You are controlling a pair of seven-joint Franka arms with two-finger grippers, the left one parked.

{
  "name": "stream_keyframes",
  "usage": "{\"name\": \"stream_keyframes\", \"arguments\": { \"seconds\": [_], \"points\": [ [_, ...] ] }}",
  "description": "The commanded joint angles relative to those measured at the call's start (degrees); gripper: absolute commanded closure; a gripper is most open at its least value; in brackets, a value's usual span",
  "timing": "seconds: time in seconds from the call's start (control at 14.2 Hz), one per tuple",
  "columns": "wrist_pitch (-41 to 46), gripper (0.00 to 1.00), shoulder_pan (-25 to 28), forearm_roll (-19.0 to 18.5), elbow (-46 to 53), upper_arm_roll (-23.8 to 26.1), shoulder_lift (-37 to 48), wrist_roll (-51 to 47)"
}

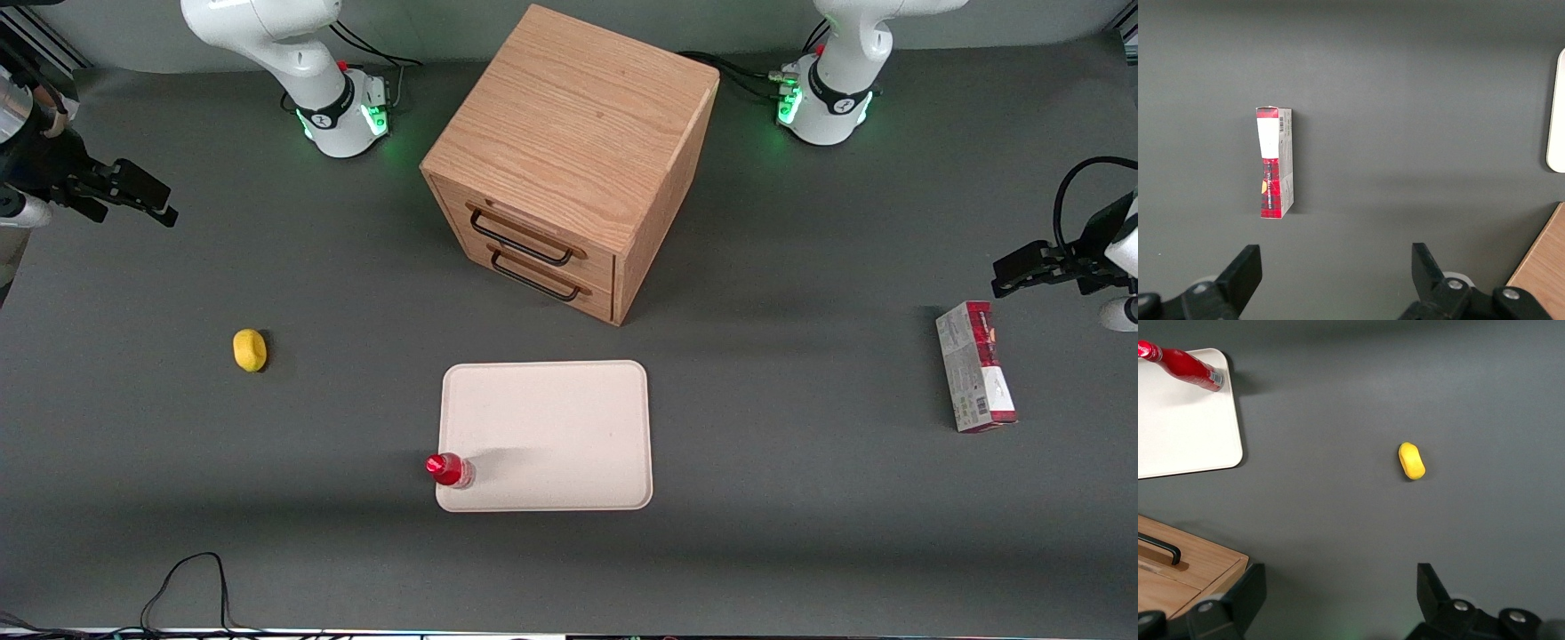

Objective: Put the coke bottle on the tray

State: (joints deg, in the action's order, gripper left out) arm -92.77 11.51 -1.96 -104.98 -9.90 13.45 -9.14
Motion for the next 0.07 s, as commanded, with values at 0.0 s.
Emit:
{"name": "stream_keyframes", "arguments": {
  "seconds": [0.0],
  "points": [
    [0.13,0.0,0.89,1.52,-0.84,-0.91,0.44,0.88]
  ]
}}
